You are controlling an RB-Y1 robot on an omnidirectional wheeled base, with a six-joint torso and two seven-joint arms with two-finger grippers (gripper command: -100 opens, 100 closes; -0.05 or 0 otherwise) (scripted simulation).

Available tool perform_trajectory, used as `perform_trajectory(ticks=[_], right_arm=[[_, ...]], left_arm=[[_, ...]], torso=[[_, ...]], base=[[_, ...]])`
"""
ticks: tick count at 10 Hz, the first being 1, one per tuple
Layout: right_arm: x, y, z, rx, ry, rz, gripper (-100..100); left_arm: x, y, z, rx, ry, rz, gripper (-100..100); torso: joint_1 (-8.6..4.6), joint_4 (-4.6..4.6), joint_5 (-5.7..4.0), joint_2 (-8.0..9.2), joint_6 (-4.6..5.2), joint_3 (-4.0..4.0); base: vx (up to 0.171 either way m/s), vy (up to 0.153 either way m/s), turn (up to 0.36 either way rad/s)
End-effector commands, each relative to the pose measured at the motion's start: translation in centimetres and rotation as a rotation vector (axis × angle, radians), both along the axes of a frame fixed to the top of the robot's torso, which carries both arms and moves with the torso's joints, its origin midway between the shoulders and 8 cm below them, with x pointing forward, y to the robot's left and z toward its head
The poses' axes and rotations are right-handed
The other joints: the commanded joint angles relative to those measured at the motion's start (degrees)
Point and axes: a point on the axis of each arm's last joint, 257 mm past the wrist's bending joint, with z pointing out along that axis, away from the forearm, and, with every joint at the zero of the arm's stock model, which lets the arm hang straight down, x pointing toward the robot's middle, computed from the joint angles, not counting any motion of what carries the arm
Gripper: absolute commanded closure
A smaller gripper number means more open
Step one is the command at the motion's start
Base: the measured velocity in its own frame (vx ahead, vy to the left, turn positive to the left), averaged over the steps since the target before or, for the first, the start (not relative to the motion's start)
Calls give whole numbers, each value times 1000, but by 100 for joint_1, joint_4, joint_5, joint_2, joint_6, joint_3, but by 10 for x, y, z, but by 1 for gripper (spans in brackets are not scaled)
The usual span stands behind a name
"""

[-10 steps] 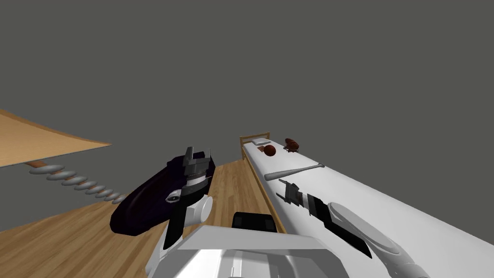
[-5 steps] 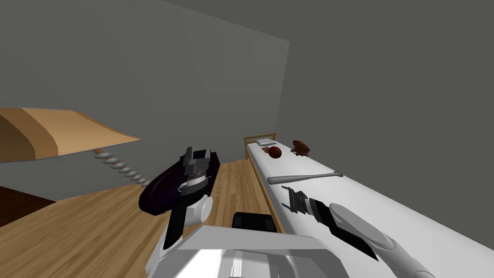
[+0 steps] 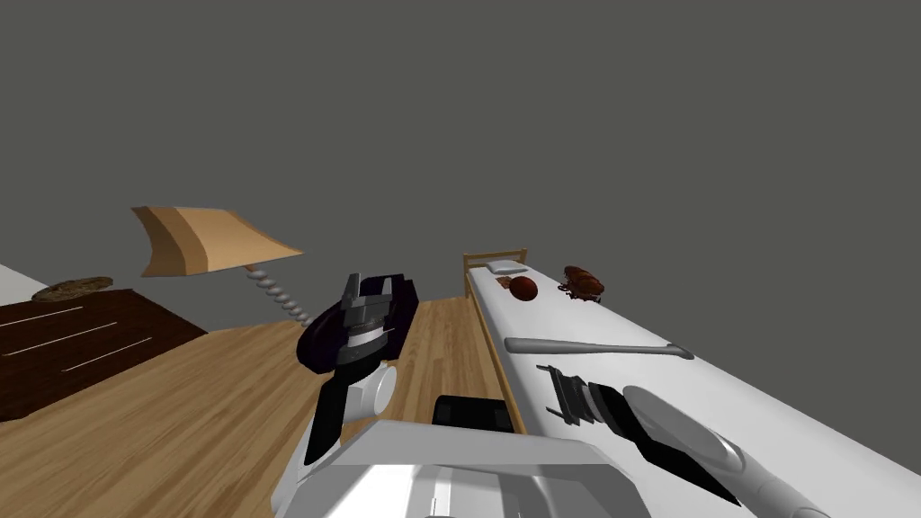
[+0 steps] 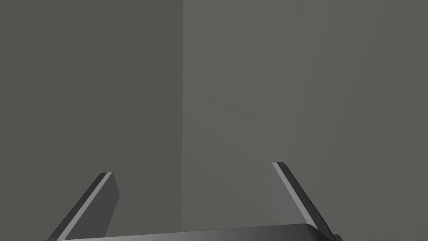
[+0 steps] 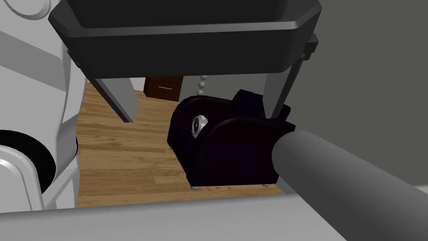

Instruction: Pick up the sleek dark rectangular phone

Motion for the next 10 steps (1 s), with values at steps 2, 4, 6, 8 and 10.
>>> perform_trajectory(ticks=[2,4,6,8,10], right_arm=[[-22,-29,-21,-103,52,57,-100],[-48,-61,-39,-201,113,117,-100],[-62,-79,-47,-257,143,153,-100],[-85,-111,-56,-341,197,209,-100],[-95,-125,-58,-378,220,233,-100]], left_arm=[[0,0,0,0,0,0,0],[0,0,0,0,0,0,0],[0,0,0,0,0,0,0],[0,0,0,0,0,0,0],[0,0,0,0,0,0,0]], torso=[[5,0,1,1,3,0],[1,-1,1,-4,-1,-2],[-1,-1,1,-4,3,-3],[11,1,2,4,3,2],[8,0,2,0,3,0]], base=[[38,-48,145],[49,-62,278],[33,-60,136],[21,-41,177],[27,-47,126]])
